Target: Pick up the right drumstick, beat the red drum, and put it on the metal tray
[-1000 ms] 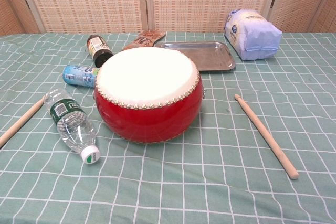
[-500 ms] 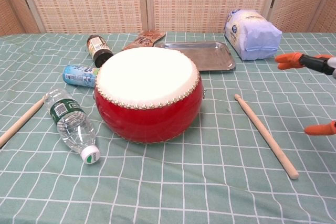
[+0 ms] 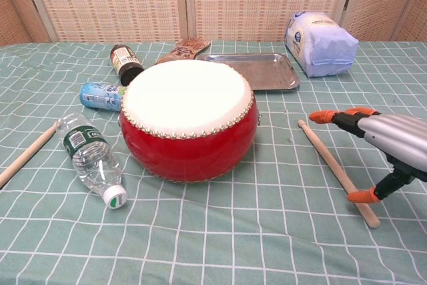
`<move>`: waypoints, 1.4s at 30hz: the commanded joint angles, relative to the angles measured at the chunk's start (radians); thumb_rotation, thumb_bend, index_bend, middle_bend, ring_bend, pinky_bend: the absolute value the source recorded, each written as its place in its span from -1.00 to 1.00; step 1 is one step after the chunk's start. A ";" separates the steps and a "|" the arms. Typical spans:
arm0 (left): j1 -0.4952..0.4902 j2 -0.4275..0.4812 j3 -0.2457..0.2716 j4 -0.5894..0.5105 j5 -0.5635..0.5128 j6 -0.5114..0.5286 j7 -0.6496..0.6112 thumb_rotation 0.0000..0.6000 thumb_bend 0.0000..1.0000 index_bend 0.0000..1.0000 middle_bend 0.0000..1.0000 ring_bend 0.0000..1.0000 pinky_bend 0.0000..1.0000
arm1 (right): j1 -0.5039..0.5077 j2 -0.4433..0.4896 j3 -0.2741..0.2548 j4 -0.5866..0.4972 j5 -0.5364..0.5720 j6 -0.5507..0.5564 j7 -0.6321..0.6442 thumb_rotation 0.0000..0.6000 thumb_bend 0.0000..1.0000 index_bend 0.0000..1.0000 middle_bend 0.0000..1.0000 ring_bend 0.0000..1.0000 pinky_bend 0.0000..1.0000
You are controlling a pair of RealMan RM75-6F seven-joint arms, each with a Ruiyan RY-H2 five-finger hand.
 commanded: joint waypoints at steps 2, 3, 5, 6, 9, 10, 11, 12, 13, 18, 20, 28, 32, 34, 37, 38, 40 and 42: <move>0.001 -0.002 0.001 0.005 0.000 -0.001 -0.005 1.00 -0.44 -1.00 -1.00 -1.00 -0.94 | 0.009 -0.023 -0.002 0.031 0.007 0.000 0.004 1.00 -0.76 -1.00 -0.88 -1.00 -1.00; 0.002 -0.002 0.002 0.007 -0.001 -0.003 -0.006 1.00 -0.44 -1.00 -1.00 -1.00 -0.94 | 0.010 -0.027 -0.003 0.042 0.011 -0.002 0.004 1.00 -0.76 -1.00 -0.89 -1.00 -1.00; 0.002 -0.003 0.002 0.010 -0.002 -0.004 -0.009 1.00 -0.44 -1.00 -1.00 -1.00 -0.94 | 0.011 -0.031 -0.005 0.054 0.019 -0.006 0.004 1.00 -0.76 -1.00 -0.90 -1.00 -1.00; 0.003 -0.004 0.002 0.011 -0.002 -0.004 -0.010 1.00 -0.44 -1.00 -1.00 -1.00 -0.94 | 0.011 -0.033 -0.005 0.062 0.026 -0.009 0.005 1.00 -0.76 -1.00 -0.90 -1.00 -1.00; 0.003 -0.004 0.002 0.014 -0.002 -0.005 -0.013 1.00 -0.44 -1.00 -1.00 -1.00 -0.94 | 0.008 -0.035 -0.002 0.084 0.043 -0.009 0.004 1.00 -0.76 -1.00 -0.90 -1.00 -1.00; 0.003 -0.005 0.002 0.014 -0.002 -0.005 -0.012 1.00 -0.44 -1.00 -1.00 -1.00 -0.94 | 0.008 -0.035 -0.001 0.090 0.050 -0.010 0.005 1.00 -0.77 -1.00 -0.90 -1.00 -1.00; 0.003 -0.006 0.001 0.015 -0.002 -0.005 -0.012 1.00 -0.44 -1.00 -1.00 -1.00 -0.94 | 0.007 -0.033 0.000 0.094 0.056 -0.013 0.008 1.00 -0.77 -1.00 -0.90 -1.00 -1.00; 0.002 -0.006 0.001 0.015 -0.002 -0.006 -0.011 1.00 -0.44 -1.00 -1.00 -1.00 -0.94 | 0.007 -0.030 0.001 0.097 0.065 -0.018 0.015 1.00 -0.77 -1.00 -0.90 -1.00 -1.00; 0.002 -0.006 0.001 0.015 -0.002 -0.006 -0.011 1.00 -0.44 -1.00 -1.00 -1.00 -0.94 | 0.007 -0.028 0.001 0.100 0.071 -0.022 0.019 1.00 -0.76 -1.00 -0.90 -1.00 -1.00; 0.001 -0.008 0.001 0.014 0.002 -0.006 -0.010 1.00 -0.44 -1.00 -1.00 -1.00 -0.94 | 0.003 -0.018 0.011 0.123 0.100 -0.021 0.030 1.00 -0.77 -1.00 -0.90 -1.00 -1.00; 0.001 -0.008 0.000 0.014 0.002 -0.006 -0.008 1.00 -0.44 -1.00 -1.00 -1.00 -0.94 | 0.003 -0.013 0.018 0.131 0.114 -0.023 0.036 1.00 -0.77 -1.00 -0.90 -1.00 -1.00; 0.000 -0.009 0.000 0.013 -0.001 -0.012 -0.004 1.00 -0.44 -1.00 -1.00 -1.00 -0.94 | 0.008 -0.007 0.040 0.170 0.156 -0.036 0.059 1.00 -0.76 -1.00 -0.90 -1.00 -1.00; -0.001 -0.009 0.000 0.015 -0.005 -0.016 -0.003 1.00 -0.44 -1.00 -1.00 -1.00 -0.94 | 0.016 -0.011 0.052 0.205 0.180 -0.053 0.067 1.00 -0.75 -1.00 -0.90 -1.00 -1.00; -0.001 -0.009 -0.001 0.016 -0.006 -0.016 -0.004 1.00 -0.44 -1.00 -1.00 -1.00 -0.94 | 0.020 -0.010 0.059 0.213 0.188 -0.058 0.074 1.00 -0.70 -1.00 -0.90 -1.00 -1.00; -0.001 -0.010 -0.001 0.018 -0.007 -0.017 -0.004 1.00 -0.44 -1.00 -1.00 -1.00 -0.94 | 0.026 -0.002 0.071 0.209 0.193 -0.056 0.097 1.00 -0.55 -1.00 -0.90 -1.00 -1.00; -0.001 -0.010 -0.001 0.019 -0.008 -0.018 -0.004 1.00 -0.44 -1.00 -1.00 -1.00 -0.94 | 0.029 0.003 0.077 0.207 0.194 -0.052 0.101 1.00 -0.48 -1.00 -0.90 -1.00 -1.00; -0.002 -0.011 -0.001 0.019 -0.008 -0.020 -0.004 1.00 -0.44 -1.00 -1.00 -1.00 -0.94 | 0.035 0.012 0.086 0.202 0.200 -0.054 0.099 1.00 -0.40 -1.00 -0.90 -1.00 -1.00; -0.002 -0.010 -0.001 0.020 -0.008 -0.021 -0.003 1.00 -0.44 -1.00 -1.00 -1.00 -0.94 | 0.043 0.029 0.098 0.173 0.219 -0.076 0.116 1.00 -0.35 -1.00 -0.90 -1.00 -1.00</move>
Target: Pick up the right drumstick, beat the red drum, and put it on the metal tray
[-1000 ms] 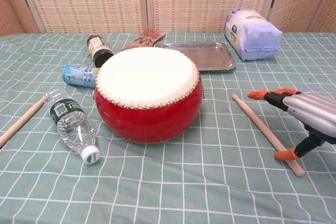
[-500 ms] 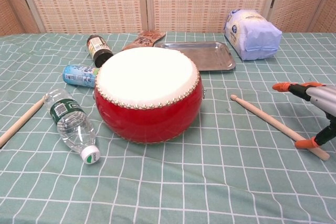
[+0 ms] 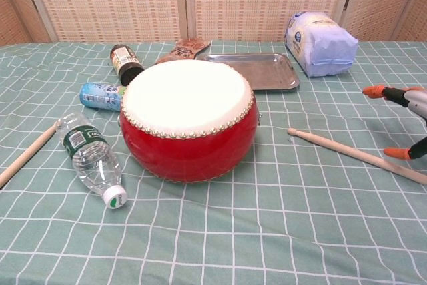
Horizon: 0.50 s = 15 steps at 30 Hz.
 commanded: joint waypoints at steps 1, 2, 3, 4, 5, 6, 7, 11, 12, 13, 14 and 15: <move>-0.001 0.000 0.000 0.000 0.000 -0.001 0.001 1.00 -0.44 -1.00 -1.00 -1.00 -0.94 | 0.013 0.027 0.017 -0.051 0.029 -0.038 0.037 1.00 -0.33 -1.00 -0.89 -1.00 -1.00; -0.001 0.000 0.000 -0.001 0.000 -0.001 0.002 1.00 -0.44 -1.00 -1.00 -1.00 -0.94 | 0.018 0.039 0.022 -0.080 0.038 -0.060 0.067 1.00 -0.27 -1.00 -0.88 -1.00 -1.00; -0.001 0.000 -0.001 -0.002 0.000 0.000 0.002 1.00 -0.44 -1.00 -1.00 -1.00 -0.94 | 0.028 0.058 0.027 -0.121 0.049 -0.095 0.115 1.00 -0.18 -1.00 -0.85 -1.00 -1.00; -0.001 0.000 -0.001 -0.003 0.001 0.000 0.002 1.00 -0.44 -1.00 -1.00 -1.00 -0.94 | 0.037 0.074 0.030 -0.149 0.057 -0.128 0.152 1.00 -0.11 -1.00 -0.82 -1.00 -1.00; -0.002 0.000 -0.001 -0.005 0.003 0.001 0.002 1.00 -0.44 -1.00 -1.00 -1.00 -0.94 | 0.048 0.088 0.033 -0.174 0.065 -0.162 0.187 1.00 -0.01 -1.00 -0.77 -1.00 -1.00; -0.002 0.000 0.000 -0.006 0.006 0.002 0.003 1.00 -0.44 -1.00 -1.00 -1.00 -0.94 | 0.063 0.103 0.037 -0.197 0.072 -0.204 0.227 1.00 0.11 -1.00 -0.73 -1.00 -1.00; -0.001 0.000 0.001 -0.007 0.008 0.004 0.003 1.00 -0.44 -1.00 -1.00 -1.00 -0.94 | 0.075 0.111 0.039 -0.207 0.075 -0.231 0.249 1.00 0.21 -1.00 -0.70 -1.00 -1.00; 0.002 0.003 0.002 -0.009 0.011 0.009 0.005 1.00 -0.44 -1.00 -1.00 -1.00 -0.94 | 0.118 0.117 0.046 -0.213 0.077 -0.298 0.291 1.00 0.54 -1.00 -0.62 -1.00 -1.00; 0.004 0.003 0.002 -0.010 0.009 0.010 0.005 1.00 -0.44 -1.00 -1.00 -1.00 -0.94 | 0.128 0.115 0.048 -0.212 0.081 -0.312 0.300 1.00 0.57 -1.00 -0.62 -1.00 -1.00; 0.005 0.004 0.002 -0.010 0.008 0.011 0.005 1.00 -0.44 -1.00 -1.00 -1.00 -0.94 | 0.135 0.113 0.049 -0.212 0.084 -0.323 0.308 0.99 0.62 -1.00 -0.61 -1.00 -1.00; 0.006 0.004 0.003 -0.010 0.008 0.012 0.005 1.00 -0.44 -1.00 -1.00 -1.00 -0.93 | 0.142 0.112 0.050 -0.212 0.085 -0.333 0.316 0.96 0.66 -1.00 -0.60 -1.00 -1.00; 0.006 0.005 0.004 -0.011 0.008 0.012 0.005 1.00 -0.44 -1.00 -1.00 -1.00 -0.94 | 0.150 0.112 0.049 -0.210 0.085 -0.346 0.324 0.93 0.70 -1.00 -0.58 -1.00 -1.00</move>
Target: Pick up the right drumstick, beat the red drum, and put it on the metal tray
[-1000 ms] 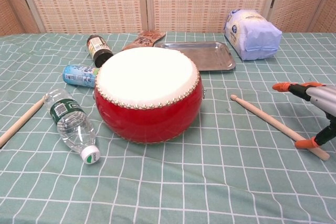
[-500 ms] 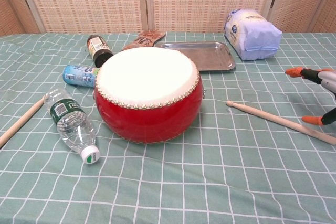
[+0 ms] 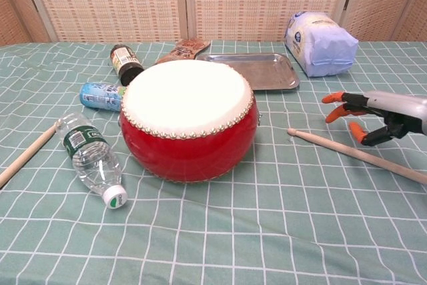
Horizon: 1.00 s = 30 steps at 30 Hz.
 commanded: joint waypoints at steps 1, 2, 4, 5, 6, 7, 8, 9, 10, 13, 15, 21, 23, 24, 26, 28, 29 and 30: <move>0.001 0.001 0.002 -0.001 0.002 0.001 0.000 1.00 -0.44 -1.00 -1.00 -1.00 -0.93 | 0.026 0.002 0.004 -0.002 0.006 -0.033 0.024 0.90 0.71 -1.00 -0.57 -1.00 -1.00; 0.001 0.001 0.002 -0.001 0.002 0.001 0.000 1.00 -0.44 -1.00 -1.00 -1.00 -0.93 | 0.030 0.000 0.003 0.000 0.003 -0.036 0.026 0.88 0.72 -1.00 -0.56 -1.00 -1.00; 0.003 0.001 0.003 -0.001 0.002 0.002 0.001 1.00 -0.44 -1.00 -1.00 -1.00 -0.94 | 0.037 -0.005 -0.001 0.008 -0.001 -0.037 0.026 0.86 0.72 -1.00 -0.55 -1.00 -1.00; 0.003 0.000 0.003 -0.001 0.002 0.002 0.000 1.00 -0.44 -1.00 -1.00 -1.00 -0.94 | 0.039 -0.007 -0.003 0.012 -0.003 -0.036 0.024 0.86 0.72 -1.00 -0.55 -1.00 -1.00; 0.004 0.000 0.003 0.000 0.000 0.001 0.000 1.00 -0.44 -1.00 -1.00 -1.00 -0.94 | 0.041 -0.011 -0.007 0.018 -0.004 -0.034 0.020 0.85 0.72 -1.00 -0.55 -1.00 -1.00; 0.004 -0.001 0.003 0.001 0.000 0.001 0.000 1.00 -0.44 -1.00 -1.00 -1.00 -0.94 | 0.042 -0.013 -0.010 0.021 -0.004 -0.034 0.017 0.85 0.72 -1.00 -0.55 -1.00 -1.00; 0.004 -0.001 0.003 0.002 -0.001 0.000 -0.001 1.00 -0.44 -1.00 -1.00 -1.00 -0.94 | 0.044 -0.016 -0.014 0.026 -0.005 -0.033 0.011 0.85 0.72 -1.00 -0.55 -1.00 -1.00; 0.003 -0.002 0.003 0.002 -0.001 -0.001 -0.001 1.00 -0.44 -1.00 -1.00 -1.00 -0.94 | 0.046 -0.018 -0.017 0.029 -0.005 -0.032 0.007 0.84 0.72 -1.00 -0.55 -1.00 -1.00; 0.003 -0.002 0.003 0.003 -0.001 -0.001 -0.001 1.00 -0.44 -1.00 -1.00 -1.00 -0.94 | 0.047 -0.020 -0.020 0.031 -0.005 -0.032 0.002 0.84 0.72 -1.00 -0.55 -1.00 -1.00; 0.003 -0.003 0.002 0.005 -0.001 -0.002 -0.002 1.00 -0.44 -1.00 -1.00 -1.00 -0.94 | 0.051 -0.028 -0.031 0.041 -0.006 -0.031 -0.017 0.84 0.72 -1.00 -0.55 -1.00 -1.00; 0.003 -0.003 0.002 0.005 -0.001 -0.003 -0.003 1.00 -0.44 -1.00 -1.00 -1.00 -0.94 | 0.054 -0.032 -0.041 0.043 -0.011 -0.031 -0.031 0.84 0.72 -1.00 -0.55 -1.00 -1.00; 0.003 -0.005 0.002 0.006 -0.003 -0.004 -0.003 1.00 -0.44 -1.00 -1.00 -1.00 -0.94 | 0.051 -0.016 -0.070 -0.009 -0.056 0.007 -0.068 0.84 0.72 -1.00 -0.55 -1.00 -1.00; 0.003 -0.006 0.002 0.006 -0.002 -0.005 -0.003 1.00 -0.44 -1.00 -1.00 -1.00 -0.94 | 0.046 -0.007 -0.081 -0.032 -0.070 0.021 -0.075 0.83 0.72 -1.00 -0.55 -1.00 -1.00; 0.002 -0.006 0.002 0.007 -0.001 -0.005 -0.003 1.00 -0.44 -1.00 -1.00 -1.00 -0.94 | 0.043 0.000 -0.088 -0.048 -0.078 0.029 -0.079 0.83 0.72 -1.00 -0.55 -1.00 -1.00; 0.002 -0.007 0.003 0.008 0.000 -0.005 -0.002 1.00 -0.44 -1.00 -1.00 -1.00 -0.94 | 0.038 0.012 -0.102 -0.073 -0.088 0.036 -0.086 0.84 0.72 -1.00 -0.55 -1.00 -1.00; 0.002 -0.008 0.003 0.008 0.001 -0.005 -0.004 1.00 -0.44 -1.00 -1.00 -1.00 -0.94 | 0.033 0.027 -0.120 -0.101 -0.098 0.038 -0.100 0.84 0.72 -1.00 -0.55 -1.00 -1.00; 0.002 -0.008 0.003 0.009 0.000 -0.006 -0.003 1.00 -0.44 -1.00 -1.00 -1.00 -0.94 | 0.031 0.033 -0.128 -0.112 -0.101 0.038 -0.106 0.84 0.72 -1.00 -0.55 -1.00 -1.00; 0.001 -0.009 0.002 0.009 0.001 -0.006 -0.004 1.00 -0.44 -1.00 -1.00 -1.00 -0.94 | 0.028 0.042 -0.137 -0.127 -0.106 0.041 -0.113 0.84 0.72 -1.00 -0.55 -1.00 -1.00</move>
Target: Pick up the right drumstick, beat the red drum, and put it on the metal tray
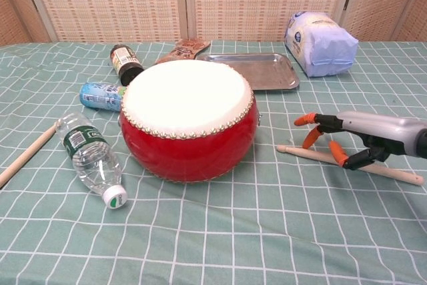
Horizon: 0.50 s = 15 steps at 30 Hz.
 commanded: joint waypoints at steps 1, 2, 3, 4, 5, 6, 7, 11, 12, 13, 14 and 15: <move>0.000 -0.001 0.000 0.000 0.000 0.000 -0.001 1.00 -0.44 -1.00 -1.00 -1.00 -0.94 | -0.011 0.027 -0.029 -0.042 -0.019 0.011 -0.022 0.84 0.72 -1.00 -0.55 -1.00 -1.00; 0.000 -0.001 0.001 0.001 0.001 0.000 -0.001 1.00 -0.44 -1.00 -1.00 -1.00 -0.94 | -0.015 0.033 -0.034 -0.052 -0.026 0.019 -0.026 0.84 0.72 -1.00 -0.55 -1.00 -1.00; 0.000 -0.001 0.000 0.001 0.002 0.000 -0.003 1.00 -0.44 -1.00 -1.00 -1.00 -0.94 | -0.020 0.041 -0.039 -0.064 -0.037 0.035 -0.029 0.84 0.72 -1.00 -0.55 -1.00 -1.00; 0.000 -0.001 0.000 0.002 0.002 0.000 -0.003 1.00 -0.44 -1.00 -1.00 -1.00 -0.94 | -0.025 0.046 -0.042 -0.071 -0.045 0.049 -0.033 0.84 0.72 -1.00 -0.55 -1.00 -1.00; 0.000 0.000 0.000 0.002 0.002 0.000 -0.004 1.00 -0.44 -1.00 -1.00 -1.00 -0.94 | -0.030 0.050 -0.042 -0.075 -0.052 0.065 -0.038 0.85 0.67 -1.00 -0.55 -1.00 -1.00; 0.000 0.000 0.000 0.003 0.002 0.001 -0.005 1.00 -0.44 -1.00 -1.00 -1.00 -0.94 | -0.036 0.052 -0.041 -0.076 -0.057 0.086 -0.047 0.85 0.48 -1.00 -0.55 -1.00 -1.00; 0.000 0.000 0.000 0.003 0.002 0.001 -0.005 1.00 -0.44 -1.00 -1.00 -1.00 -0.94 | -0.044 0.051 -0.038 -0.073 -0.058 0.109 -0.065 0.85 0.24 -1.00 -0.55 -1.00 -1.00; -0.001 -0.001 0.001 0.003 0.011 0.003 -0.010 1.00 -0.45 -1.00 -1.00 -1.00 -0.94 | -0.075 0.005 -0.011 -0.037 -0.001 0.195 -0.243 0.85 -0.65 -0.85 -0.65 -1.00 -1.00; -0.001 -0.002 0.003 0.004 0.013 0.003 -0.011 1.00 -0.44 -1.00 -1.00 -1.00 -0.94 | -0.080 -0.013 -0.002 -0.035 0.026 0.205 -0.285 0.85 -0.71 -0.78 -0.68 -1.00 -1.00; 0.000 -0.003 0.004 0.004 0.015 0.004 -0.013 1.00 -0.44 -1.00 -1.00 -1.00 -0.94 | -0.081 -0.024 0.003 -0.035 0.044 0.207 -0.310 0.85 -0.72 -0.72 -0.70 -1.00 -1.00; 0.000 -0.003 0.004 0.005 0.016 0.005 -0.014 1.00 -0.44 -1.00 -1.00 -1.00 -0.94 | -0.080 -0.034 0.009 -0.034 0.064 0.206 -0.333 0.86 -0.72 -0.67 -0.70 -1.00 -1.00; 0.001 -0.003 0.005 0.006 0.017 0.005 -0.016 1.00 -0.44 -1.00 -1.00 -1.00 -0.94 | -0.078 -0.048 0.017 -0.029 0.092 0.202 -0.364 0.88 -0.72 -0.63 -0.70 -1.00 -1.00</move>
